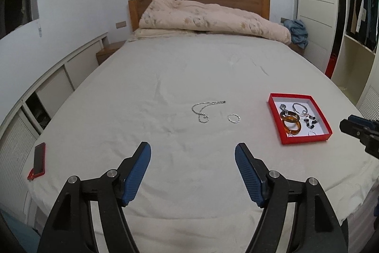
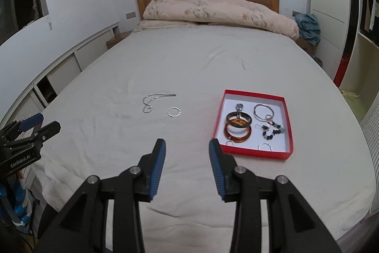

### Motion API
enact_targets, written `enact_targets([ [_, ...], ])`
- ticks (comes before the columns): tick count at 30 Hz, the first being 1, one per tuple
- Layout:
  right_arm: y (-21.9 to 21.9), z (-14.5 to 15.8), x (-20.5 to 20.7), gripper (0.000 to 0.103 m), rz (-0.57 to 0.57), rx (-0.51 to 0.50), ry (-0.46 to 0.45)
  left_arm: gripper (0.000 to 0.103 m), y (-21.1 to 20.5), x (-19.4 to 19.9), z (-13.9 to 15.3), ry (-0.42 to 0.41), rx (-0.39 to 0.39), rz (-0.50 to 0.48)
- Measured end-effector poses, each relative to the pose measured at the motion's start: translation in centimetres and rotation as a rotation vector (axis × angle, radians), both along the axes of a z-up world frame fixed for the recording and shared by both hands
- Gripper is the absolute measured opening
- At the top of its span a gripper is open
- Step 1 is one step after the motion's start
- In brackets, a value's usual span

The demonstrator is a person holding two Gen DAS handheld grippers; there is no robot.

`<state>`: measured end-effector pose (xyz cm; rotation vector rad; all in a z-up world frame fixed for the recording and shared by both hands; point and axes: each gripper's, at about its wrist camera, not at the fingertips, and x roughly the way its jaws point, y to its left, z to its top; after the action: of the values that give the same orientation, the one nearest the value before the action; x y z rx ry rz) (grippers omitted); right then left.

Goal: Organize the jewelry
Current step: 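Withdraw both open tools and move toward the necklace and twisted hoop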

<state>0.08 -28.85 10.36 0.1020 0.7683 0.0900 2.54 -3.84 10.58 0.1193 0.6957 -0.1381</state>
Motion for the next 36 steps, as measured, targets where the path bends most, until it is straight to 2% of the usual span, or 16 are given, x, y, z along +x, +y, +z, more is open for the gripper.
enact_targets([
  [12,1.3,0.7,-1.8,0.036,-0.002,0.009,-0.012,0.073,2.2,-2.8,0.8,-0.056,-0.037,0.036],
  [25,2.7,0.1,-0.1,0.039,-0.009,0.018,0.008,0.073,3.5,-1.1,-0.1,-0.065,-0.068,0.055],
  [27,2.8,-0.1,0.5,0.046,-0.008,0.022,0.012,0.073,3.6,-0.6,-0.5,-0.058,-0.067,0.055],
  [36,3.6,-1.2,3.6,0.047,0.023,0.026,0.036,0.073,3.6,2.3,-2.6,0.024,-0.037,0.057],
])
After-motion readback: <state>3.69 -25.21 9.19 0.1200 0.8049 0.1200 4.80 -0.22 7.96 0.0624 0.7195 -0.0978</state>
